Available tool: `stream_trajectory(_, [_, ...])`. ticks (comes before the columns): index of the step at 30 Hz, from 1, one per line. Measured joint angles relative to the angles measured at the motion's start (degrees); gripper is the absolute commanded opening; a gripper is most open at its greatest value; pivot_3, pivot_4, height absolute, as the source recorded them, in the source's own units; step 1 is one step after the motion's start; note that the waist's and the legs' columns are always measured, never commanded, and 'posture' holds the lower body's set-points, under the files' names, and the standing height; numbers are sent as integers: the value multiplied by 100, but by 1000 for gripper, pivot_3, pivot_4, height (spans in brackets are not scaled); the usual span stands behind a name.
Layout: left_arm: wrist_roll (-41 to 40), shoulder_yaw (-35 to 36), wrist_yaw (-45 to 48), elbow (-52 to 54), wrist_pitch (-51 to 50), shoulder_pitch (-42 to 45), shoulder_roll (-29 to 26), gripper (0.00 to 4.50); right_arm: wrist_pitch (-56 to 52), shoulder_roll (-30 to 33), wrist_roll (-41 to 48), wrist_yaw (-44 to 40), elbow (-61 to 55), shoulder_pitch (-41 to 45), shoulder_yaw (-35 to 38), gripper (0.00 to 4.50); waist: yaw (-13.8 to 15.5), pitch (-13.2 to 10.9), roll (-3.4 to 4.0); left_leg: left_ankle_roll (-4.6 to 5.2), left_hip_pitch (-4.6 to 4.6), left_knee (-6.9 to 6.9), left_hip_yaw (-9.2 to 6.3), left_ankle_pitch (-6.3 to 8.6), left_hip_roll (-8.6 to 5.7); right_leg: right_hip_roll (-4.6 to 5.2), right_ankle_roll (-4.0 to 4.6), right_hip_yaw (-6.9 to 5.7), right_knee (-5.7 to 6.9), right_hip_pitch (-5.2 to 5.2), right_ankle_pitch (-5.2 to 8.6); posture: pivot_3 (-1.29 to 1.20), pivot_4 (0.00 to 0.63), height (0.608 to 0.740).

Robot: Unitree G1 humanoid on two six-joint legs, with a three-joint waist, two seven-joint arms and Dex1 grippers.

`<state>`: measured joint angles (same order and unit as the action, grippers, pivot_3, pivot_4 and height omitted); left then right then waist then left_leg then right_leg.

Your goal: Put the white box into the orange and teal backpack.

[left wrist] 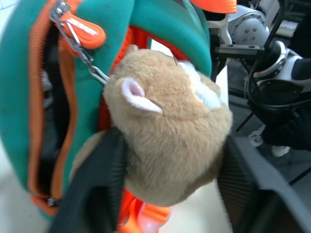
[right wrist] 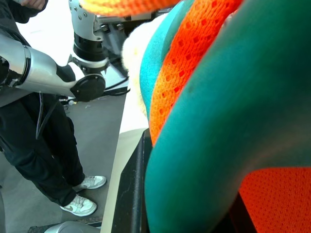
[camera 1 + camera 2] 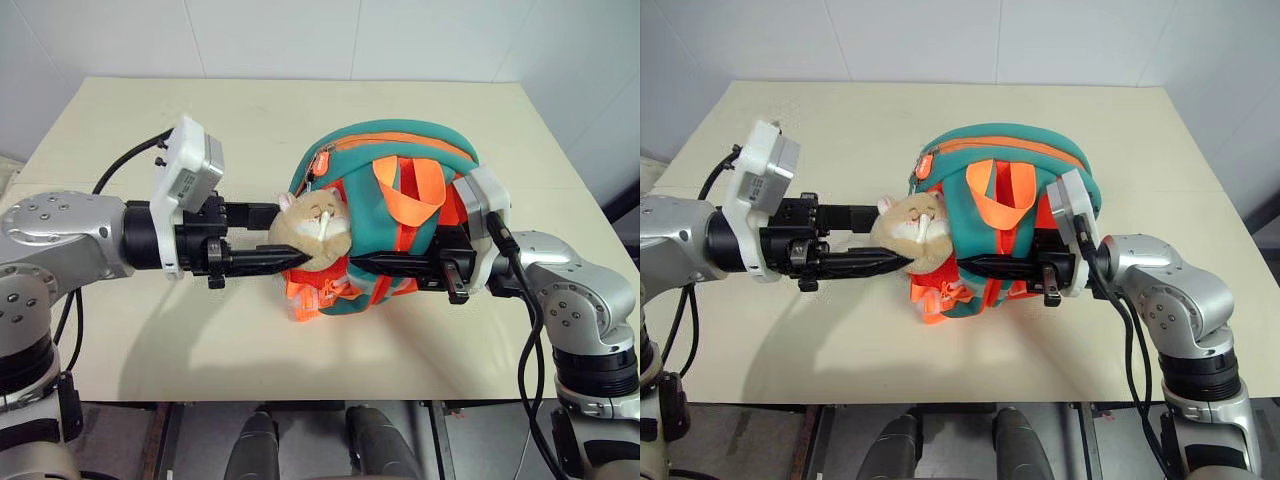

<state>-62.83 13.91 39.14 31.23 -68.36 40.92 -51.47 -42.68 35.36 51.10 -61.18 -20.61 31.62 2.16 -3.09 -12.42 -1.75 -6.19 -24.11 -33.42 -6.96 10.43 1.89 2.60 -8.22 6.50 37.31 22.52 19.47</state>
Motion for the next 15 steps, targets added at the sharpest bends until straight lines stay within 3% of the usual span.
stream_trajectory(4, [134, -75, 157, -189, 113, 122, -309, 728, 5, -10, 1, 23, -1, -23, 0, 22, 1, 0, 0, 0, -1, 3, 0, 0, 0, 0, 0, 0, -4, 0, 0, 0, 150, 740])
stream_trajectory(7, [244, -76, 333, -382, 228, 218, -602, 351, 7, -10, 2, 63, -2, -77, 2, 22, -8, 0, 0, 0, -1, 9, 1, 0, 0, 0, 1, 0, -8, 2, 0, 0, 150, 740])
stream_trajectory(15, [503, -57, 1214, -954, 526, 206, -1489, 279, 12, -11, 56, 77, -39, -175, 44, 22, -15, 0, 0, 0, -1, 29, 4, 0, 1, 1, 3, 1, -23, 5, 2, 0, 150, 740])
